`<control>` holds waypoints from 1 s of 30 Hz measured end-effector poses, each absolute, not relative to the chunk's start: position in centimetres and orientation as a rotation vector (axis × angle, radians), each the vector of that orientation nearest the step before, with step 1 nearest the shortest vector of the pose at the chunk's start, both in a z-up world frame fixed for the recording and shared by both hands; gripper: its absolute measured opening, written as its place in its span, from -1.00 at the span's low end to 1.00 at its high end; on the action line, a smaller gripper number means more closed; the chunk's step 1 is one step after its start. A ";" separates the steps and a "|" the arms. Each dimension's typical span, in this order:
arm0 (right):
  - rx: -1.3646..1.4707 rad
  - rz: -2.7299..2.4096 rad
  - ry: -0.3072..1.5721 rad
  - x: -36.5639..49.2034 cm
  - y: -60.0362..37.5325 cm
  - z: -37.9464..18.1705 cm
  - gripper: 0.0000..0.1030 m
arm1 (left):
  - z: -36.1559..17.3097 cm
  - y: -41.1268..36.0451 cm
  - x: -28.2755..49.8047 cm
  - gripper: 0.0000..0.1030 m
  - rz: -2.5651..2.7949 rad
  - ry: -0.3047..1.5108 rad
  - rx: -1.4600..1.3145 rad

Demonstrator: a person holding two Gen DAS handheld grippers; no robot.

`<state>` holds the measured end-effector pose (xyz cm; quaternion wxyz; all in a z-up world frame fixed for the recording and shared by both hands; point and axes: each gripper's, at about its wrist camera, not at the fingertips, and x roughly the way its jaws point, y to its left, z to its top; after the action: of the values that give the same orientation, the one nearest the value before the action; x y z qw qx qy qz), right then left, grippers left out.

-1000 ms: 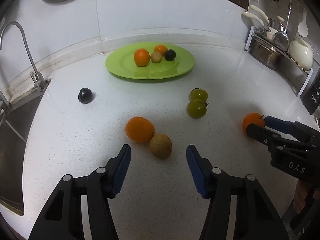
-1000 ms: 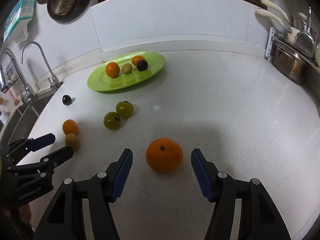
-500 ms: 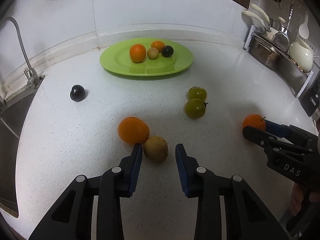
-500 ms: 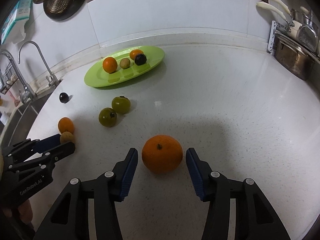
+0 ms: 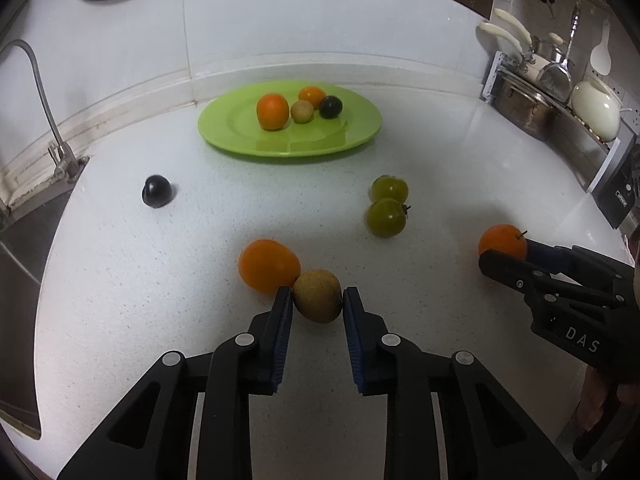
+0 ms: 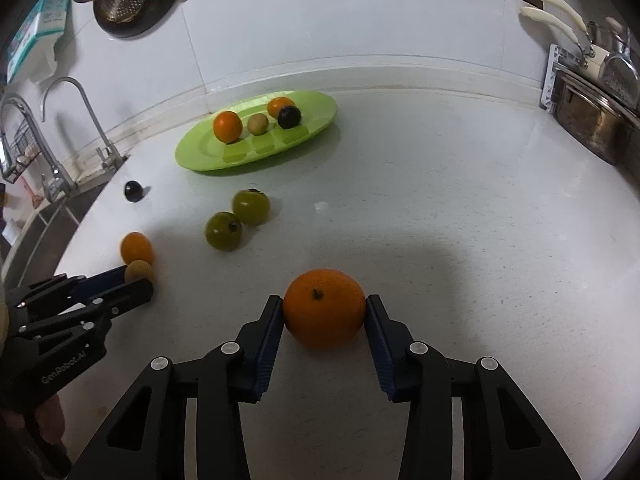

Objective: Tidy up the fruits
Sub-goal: 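Grasp a kiwi with the left tool while the right tool grasps an orange, then carry the kiwi and orange onto the green plate and open both tools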

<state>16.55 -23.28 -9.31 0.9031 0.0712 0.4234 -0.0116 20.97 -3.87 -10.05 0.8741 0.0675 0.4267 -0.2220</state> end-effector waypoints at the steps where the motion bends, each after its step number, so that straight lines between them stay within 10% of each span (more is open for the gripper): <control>1: 0.145 -0.017 0.870 16.5 -23.1 -9.1 -0.18 | -9.9 -3.8 20.9 -0.49 -0.464 0.887 0.141; 30: 0.089 0.077 0.730 16.4 -18.8 -2.6 -0.18 | -3.8 -0.7 19.8 -0.49 -0.490 0.697 0.138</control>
<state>16.40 -18.84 -2.56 0.9324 0.0435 0.3570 0.0375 19.77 -0.67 -3.76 0.9083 0.0668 0.3379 -0.2374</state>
